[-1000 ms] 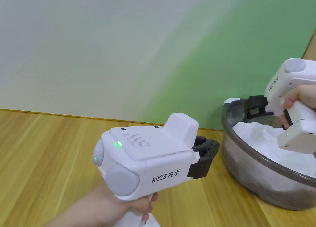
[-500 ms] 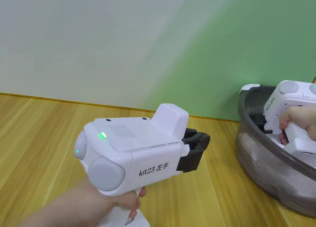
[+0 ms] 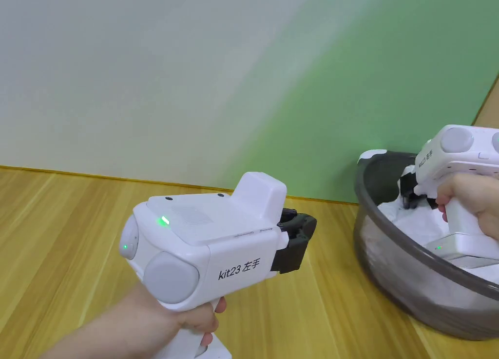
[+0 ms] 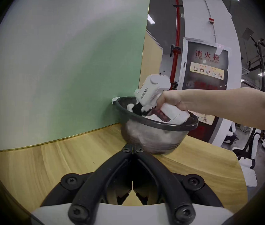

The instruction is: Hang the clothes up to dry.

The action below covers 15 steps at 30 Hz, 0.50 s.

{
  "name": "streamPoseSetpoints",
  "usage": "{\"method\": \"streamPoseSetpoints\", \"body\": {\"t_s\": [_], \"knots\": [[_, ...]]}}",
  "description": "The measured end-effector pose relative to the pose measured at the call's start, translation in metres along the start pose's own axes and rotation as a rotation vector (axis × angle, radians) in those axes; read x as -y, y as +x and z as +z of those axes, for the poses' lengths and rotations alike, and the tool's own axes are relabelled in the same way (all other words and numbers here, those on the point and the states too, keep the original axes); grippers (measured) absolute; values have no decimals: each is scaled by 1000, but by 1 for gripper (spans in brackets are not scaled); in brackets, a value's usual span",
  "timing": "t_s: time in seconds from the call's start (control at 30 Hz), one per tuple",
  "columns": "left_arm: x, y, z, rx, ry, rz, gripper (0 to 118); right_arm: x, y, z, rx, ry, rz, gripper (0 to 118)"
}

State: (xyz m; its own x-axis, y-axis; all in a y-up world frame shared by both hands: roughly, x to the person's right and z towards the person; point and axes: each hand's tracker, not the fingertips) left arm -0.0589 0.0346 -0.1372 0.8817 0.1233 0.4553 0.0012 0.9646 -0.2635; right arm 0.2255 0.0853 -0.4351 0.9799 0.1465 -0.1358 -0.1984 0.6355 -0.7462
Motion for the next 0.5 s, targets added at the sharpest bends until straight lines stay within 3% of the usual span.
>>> {"method": "streamPoseSetpoints", "body": {"t_s": [0.1, 0.13, 0.37, 0.5], "knots": [[-13, 20, 13, -66, 28, -120, 0, -18, 22, 68, -3, 88, -43, 15], [-17, 24, 16, -57, 25, -101, 0, -24, 27, 86, -35, 158, -52, 15], [-52, 53, 52, -53, 83, -92, 0, -69, 51, 267, 24, 457, -147, 15], [-72, 68, 77, -68, 114, -107, 0, -87, 53, 355, 17, 585, -137, 15]]}}
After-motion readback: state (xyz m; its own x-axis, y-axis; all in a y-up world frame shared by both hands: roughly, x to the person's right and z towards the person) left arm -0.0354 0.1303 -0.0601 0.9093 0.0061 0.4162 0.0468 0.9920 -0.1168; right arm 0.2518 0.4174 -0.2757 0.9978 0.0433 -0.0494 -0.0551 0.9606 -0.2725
